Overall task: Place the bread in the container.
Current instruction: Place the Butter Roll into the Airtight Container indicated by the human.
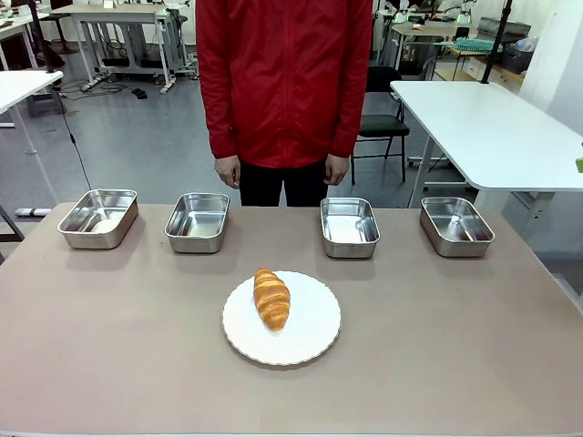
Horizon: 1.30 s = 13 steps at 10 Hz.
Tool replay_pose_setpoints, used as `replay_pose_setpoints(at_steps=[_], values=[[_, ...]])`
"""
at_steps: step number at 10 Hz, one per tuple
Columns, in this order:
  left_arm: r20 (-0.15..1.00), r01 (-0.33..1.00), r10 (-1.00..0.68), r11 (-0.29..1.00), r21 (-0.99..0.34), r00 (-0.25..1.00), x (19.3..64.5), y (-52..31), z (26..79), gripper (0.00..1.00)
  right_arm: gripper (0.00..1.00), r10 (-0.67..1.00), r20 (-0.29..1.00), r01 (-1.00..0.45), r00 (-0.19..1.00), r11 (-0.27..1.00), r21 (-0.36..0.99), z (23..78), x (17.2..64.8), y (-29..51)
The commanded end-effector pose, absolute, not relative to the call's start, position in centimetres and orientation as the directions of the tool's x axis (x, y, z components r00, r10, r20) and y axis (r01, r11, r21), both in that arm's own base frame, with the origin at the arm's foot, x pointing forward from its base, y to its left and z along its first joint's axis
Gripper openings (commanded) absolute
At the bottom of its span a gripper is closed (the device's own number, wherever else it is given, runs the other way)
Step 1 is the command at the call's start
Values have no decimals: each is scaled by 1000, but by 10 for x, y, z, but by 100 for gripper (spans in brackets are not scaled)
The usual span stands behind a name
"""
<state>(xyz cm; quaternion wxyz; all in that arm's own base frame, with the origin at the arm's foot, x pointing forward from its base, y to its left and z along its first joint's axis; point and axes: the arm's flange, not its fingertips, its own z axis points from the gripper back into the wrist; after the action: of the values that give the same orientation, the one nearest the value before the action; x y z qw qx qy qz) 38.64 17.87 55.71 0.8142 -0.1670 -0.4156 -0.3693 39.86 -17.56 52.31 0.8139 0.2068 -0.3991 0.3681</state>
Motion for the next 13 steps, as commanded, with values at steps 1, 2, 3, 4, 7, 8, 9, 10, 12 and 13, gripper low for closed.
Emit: replay_pose_setpoints(at_steps=[1, 2, 3, 4, 7, 8, 9, 10, 12, 13], values=[[802, 739, -459, 672, 34, 381, 385, 180, 557, 100, 100, 428, 811, -767, 399, 641, 40, 522, 399, -175], [802, 739, -459, 672, 34, 381, 385, 180, 557, 100, 100, 428, 811, -767, 399, 641, 40, 522, 399, -175], [802, 739, -459, 672, 34, 381, 385, 180, 557, 100, 100, 428, 811, -767, 399, 641, 40, 522, 399, -175], [802, 739, -459, 672, 34, 381, 385, 180, 557, 100, 100, 428, 811, -767, 399, 641, 40, 522, 399, -175], [802, 739, -459, 672, 34, 381, 385, 180, 557, 100, 100, 428, 811, -767, 399, 641, 40, 522, 399, -175], [802, 739, -459, 672, 34, 381, 385, 180, 557, 100, 100, 428, 811, -767, 399, 641, 40, 522, 399, -175], [802, 739, -459, 672, 34, 381, 385, 180, 557, 100, 100, 428, 811, -767, 399, 641, 40, 522, 399, -175], [802, 739, -459, 672, 34, 381, 385, 180, 557, 100, 100, 428, 811, -767, 399, 641, 40, 522, 399, -175], [802, 739, -459, 672, 34, 381, 385, 180, 557, 100, 100, 428, 811, -767, 399, 641, 40, 522, 399, -175], [802, 739, -459, 672, 34, 381, 385, 180, 557, 100, 100, 428, 811, -767, 399, 641, 40, 522, 399, -175]])
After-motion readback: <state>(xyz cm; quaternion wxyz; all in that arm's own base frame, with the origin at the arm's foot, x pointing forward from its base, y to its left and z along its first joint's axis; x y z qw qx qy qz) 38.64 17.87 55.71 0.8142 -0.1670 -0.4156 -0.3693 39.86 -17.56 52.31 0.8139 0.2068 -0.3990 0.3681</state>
